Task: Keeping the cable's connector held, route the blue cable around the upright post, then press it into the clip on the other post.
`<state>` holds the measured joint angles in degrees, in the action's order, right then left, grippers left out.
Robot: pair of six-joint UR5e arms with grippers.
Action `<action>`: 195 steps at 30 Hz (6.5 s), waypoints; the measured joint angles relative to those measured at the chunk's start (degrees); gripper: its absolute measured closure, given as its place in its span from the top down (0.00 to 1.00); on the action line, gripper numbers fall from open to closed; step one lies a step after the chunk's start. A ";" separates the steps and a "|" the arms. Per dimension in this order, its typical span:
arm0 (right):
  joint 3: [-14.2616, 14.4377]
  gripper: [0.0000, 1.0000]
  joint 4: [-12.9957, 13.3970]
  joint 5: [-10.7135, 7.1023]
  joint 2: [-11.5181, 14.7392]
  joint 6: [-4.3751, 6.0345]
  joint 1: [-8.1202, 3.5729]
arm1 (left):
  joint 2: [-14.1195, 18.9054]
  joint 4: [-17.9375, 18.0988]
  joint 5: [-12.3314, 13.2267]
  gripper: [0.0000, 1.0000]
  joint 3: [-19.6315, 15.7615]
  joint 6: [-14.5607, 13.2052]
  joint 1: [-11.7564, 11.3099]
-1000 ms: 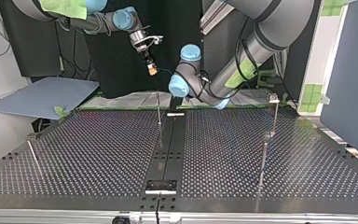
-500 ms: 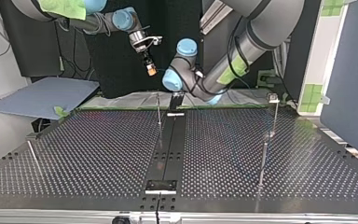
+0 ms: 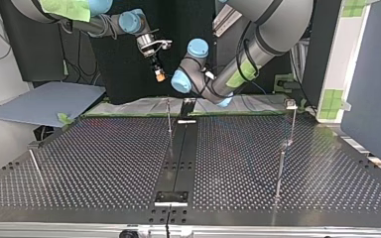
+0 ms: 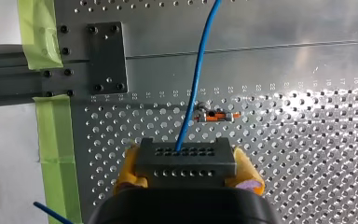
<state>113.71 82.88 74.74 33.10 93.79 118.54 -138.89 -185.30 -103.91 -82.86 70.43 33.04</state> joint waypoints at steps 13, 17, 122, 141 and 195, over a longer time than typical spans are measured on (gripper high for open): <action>-0.34 0.00 -0.36 1.85 0.00 -0.15 -0.20 | -0.03 3.50 2.71 1.00 0.00 7.93 -0.12; -0.43 0.00 -0.41 1.80 0.00 -0.17 -0.22 | -0.01 3.51 1.21 1.00 0.00 9.97 -0.20; -13.05 0.00 -13.99 -1.59 0.01 -2.24 -12.70 | -4.44 27.08 3.67 0.00 -0.10 30.63 -0.01; -14.98 0.00 -15.07 -1.97 0.00 -2.07 -12.76 | -4.47 26.99 6.47 0.00 0.45 31.41 -1.54; -18.48 0.00 -17.25 -2.68 0.00 -1.08 -12.79 | -8.17 23.66 13.62 0.00 9.46 37.61 -4.47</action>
<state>95.23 65.63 72.06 33.10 92.72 105.75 -147.07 -161.64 -90.29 -73.40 108.04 28.57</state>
